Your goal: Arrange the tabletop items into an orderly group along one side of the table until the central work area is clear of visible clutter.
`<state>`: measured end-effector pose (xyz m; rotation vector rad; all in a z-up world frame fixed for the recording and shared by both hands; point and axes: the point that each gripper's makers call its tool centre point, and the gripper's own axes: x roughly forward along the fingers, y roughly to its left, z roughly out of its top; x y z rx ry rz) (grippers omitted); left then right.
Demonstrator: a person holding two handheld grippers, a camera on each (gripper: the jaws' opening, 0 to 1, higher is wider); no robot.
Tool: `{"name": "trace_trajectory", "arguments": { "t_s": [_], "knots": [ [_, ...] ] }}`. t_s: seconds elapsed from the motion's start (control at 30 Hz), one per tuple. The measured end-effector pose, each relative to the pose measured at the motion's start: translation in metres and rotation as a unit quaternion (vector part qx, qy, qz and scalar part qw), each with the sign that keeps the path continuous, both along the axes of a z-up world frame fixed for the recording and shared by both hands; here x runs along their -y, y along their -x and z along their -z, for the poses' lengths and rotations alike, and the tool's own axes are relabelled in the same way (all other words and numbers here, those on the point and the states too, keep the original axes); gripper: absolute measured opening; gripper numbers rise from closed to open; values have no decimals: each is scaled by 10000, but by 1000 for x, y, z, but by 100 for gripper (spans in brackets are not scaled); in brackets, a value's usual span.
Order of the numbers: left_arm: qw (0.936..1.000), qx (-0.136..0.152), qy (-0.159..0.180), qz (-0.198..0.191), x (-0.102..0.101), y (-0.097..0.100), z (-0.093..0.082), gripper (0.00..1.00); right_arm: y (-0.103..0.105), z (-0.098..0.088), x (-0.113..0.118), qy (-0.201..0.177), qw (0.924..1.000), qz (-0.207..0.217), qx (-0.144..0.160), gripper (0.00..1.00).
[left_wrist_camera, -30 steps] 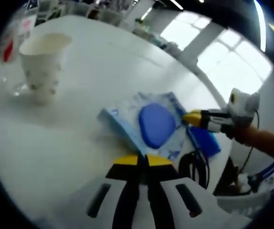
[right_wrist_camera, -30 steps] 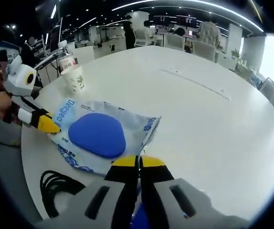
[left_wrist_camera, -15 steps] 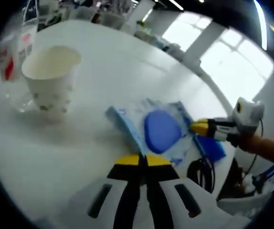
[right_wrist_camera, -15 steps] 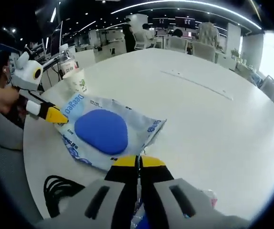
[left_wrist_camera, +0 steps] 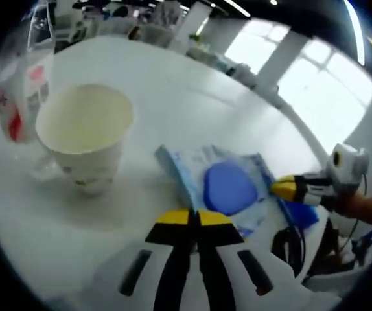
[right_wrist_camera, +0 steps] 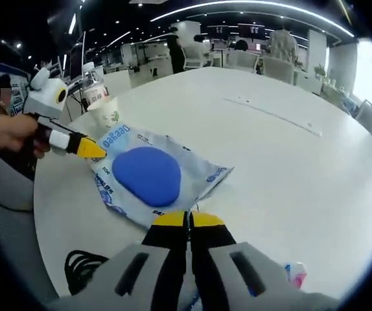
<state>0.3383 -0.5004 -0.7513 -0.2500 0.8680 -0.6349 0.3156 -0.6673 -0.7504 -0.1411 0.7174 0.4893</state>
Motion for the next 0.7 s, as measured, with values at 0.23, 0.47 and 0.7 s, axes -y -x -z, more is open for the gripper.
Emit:
{"name": "trace_trajectory", "arguments": {
  "t_s": [0.23,0.47,0.7],
  "knots": [
    [9996,218,-141,-124,-5,-11,2,0,-5,1,-5,-147,9998,137,9,0],
    [9990,304,-206,-263,-8,-18,3,0,-10,1,-7,-268,9993,251,-4,0],
    [9982,410,-275,-350,-13,-25,3,0,-13,2,-13,-347,9991,240,6,0]
  ]
}}
